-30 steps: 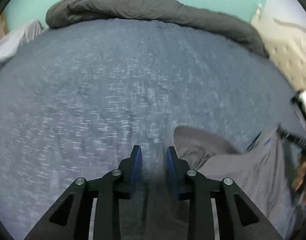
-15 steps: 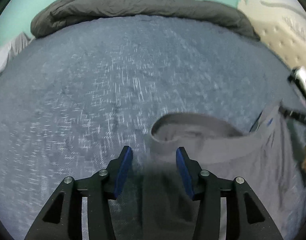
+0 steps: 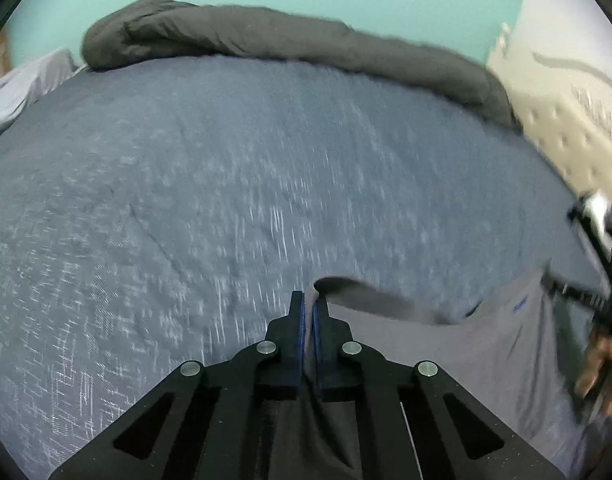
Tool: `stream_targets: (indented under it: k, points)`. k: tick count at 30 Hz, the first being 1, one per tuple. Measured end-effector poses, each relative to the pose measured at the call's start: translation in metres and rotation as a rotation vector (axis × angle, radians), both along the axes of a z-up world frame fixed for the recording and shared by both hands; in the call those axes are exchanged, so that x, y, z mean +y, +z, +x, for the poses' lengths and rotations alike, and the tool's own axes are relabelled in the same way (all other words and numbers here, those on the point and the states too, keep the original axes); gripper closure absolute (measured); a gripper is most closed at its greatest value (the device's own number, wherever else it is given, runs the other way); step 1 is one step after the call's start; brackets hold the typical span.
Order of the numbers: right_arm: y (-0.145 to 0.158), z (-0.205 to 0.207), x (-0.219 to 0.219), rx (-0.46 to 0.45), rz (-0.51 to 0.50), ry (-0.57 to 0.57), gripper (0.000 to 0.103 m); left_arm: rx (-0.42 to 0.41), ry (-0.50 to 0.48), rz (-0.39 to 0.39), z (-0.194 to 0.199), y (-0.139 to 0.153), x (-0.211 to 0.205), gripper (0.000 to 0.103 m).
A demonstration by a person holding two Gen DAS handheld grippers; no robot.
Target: Fold clothes
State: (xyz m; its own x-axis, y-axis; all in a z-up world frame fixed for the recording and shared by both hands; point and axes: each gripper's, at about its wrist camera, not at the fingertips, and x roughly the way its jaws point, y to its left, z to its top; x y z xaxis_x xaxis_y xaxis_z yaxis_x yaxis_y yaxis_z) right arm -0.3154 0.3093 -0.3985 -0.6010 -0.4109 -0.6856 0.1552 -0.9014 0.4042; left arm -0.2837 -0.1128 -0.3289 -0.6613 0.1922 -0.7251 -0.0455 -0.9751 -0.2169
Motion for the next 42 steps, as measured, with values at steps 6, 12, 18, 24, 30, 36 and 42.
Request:
stream_targets:
  k: [6,12,18,24,30,36,42]
  points:
    - [0.002,-0.005,0.002,0.004,-0.027,-0.019,0.101,-0.012,0.029,0.034,-0.016,0.001,-0.003,0.099]
    - [-0.004,-0.017,0.001,-0.015,-0.03,-0.032,0.101,-0.058,0.043,0.018,-0.033,-0.014,0.0,0.096]
    - [-0.013,-0.025,0.005,-0.063,-0.047,-0.02,0.099,-0.04,0.055,0.001,-0.031,-0.007,-0.01,0.065]
    - [-0.002,-0.023,0.009,-0.04,0.007,-0.009,0.086,-0.039,0.047,-0.074,-0.025,0.001,-0.016,0.065]
    - [0.0,-0.023,0.008,-0.039,0.041,0.026,0.086,-0.086,-0.021,-0.13,-0.027,-0.012,-0.008,0.065]
    - [-0.007,-0.029,0.006,-0.056,0.049,0.028,0.086,-0.08,-0.061,-0.13,-0.032,-0.023,0.005,0.065]
    - [-0.015,-0.029,0.002,-0.062,0.018,0.039,0.086,-0.051,-0.042,-0.112,-0.036,-0.028,0.002,0.065]
